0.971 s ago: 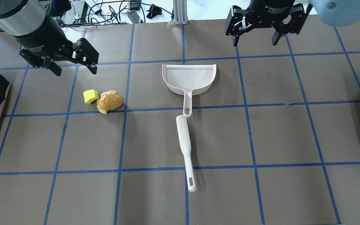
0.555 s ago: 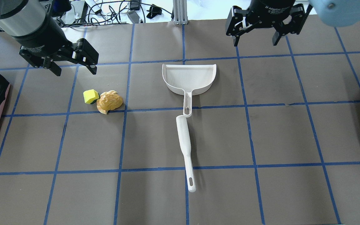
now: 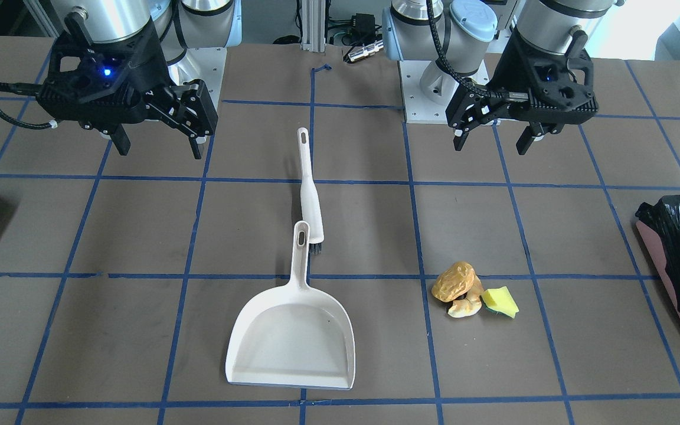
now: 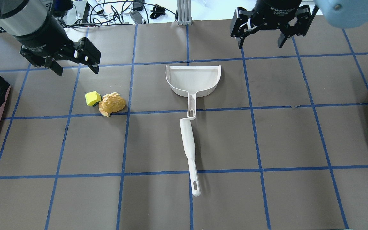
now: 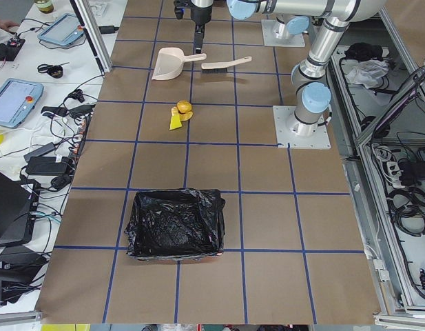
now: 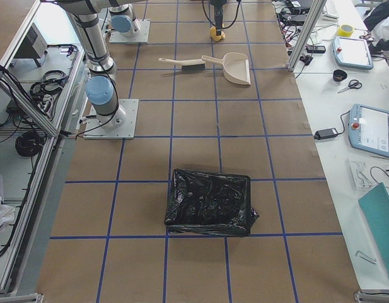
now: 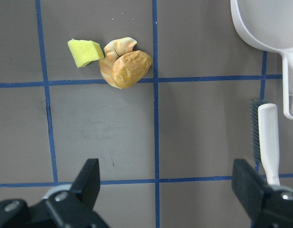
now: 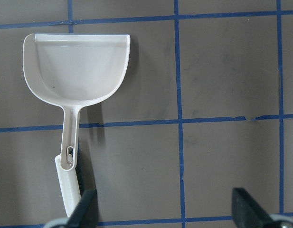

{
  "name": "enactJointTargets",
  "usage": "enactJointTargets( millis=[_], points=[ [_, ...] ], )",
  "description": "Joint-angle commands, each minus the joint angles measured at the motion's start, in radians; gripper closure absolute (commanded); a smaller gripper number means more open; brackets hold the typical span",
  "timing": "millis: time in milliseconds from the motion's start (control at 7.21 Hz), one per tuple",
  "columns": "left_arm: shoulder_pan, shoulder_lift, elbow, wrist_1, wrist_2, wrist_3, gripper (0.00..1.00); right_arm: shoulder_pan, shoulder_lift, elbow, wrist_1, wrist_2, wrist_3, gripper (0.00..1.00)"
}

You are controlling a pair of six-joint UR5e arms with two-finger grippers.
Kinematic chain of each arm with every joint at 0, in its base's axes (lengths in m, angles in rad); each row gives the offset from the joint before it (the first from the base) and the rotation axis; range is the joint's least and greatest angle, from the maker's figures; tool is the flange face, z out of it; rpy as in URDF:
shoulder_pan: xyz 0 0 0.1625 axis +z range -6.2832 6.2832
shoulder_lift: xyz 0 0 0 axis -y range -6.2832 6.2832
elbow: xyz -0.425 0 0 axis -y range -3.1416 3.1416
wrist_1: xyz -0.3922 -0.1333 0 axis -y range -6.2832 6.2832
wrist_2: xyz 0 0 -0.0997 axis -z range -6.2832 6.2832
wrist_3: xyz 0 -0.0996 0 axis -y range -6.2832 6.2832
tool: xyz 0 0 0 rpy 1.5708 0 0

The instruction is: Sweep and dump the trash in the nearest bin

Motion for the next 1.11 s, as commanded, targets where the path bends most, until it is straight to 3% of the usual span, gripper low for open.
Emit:
enactJointTargets(
  millis=[0,555,971],
  points=[
    [0.012,-0.017,0.0,0.005,-0.003,0.031,0.0,0.002,0.001,0.005,0.015,-0.002,0.006,0.0],
    [0.001,-0.152,0.046,0.143,-0.015,-0.006,0.0,0.005,0.006,0.005,0.038,0.006,0.01,0.0],
    [-0.083,-0.255,0.176,0.162,-0.012,-0.009,0.0,0.005,0.004,0.006,0.051,0.006,0.01,0.0]
  ],
)
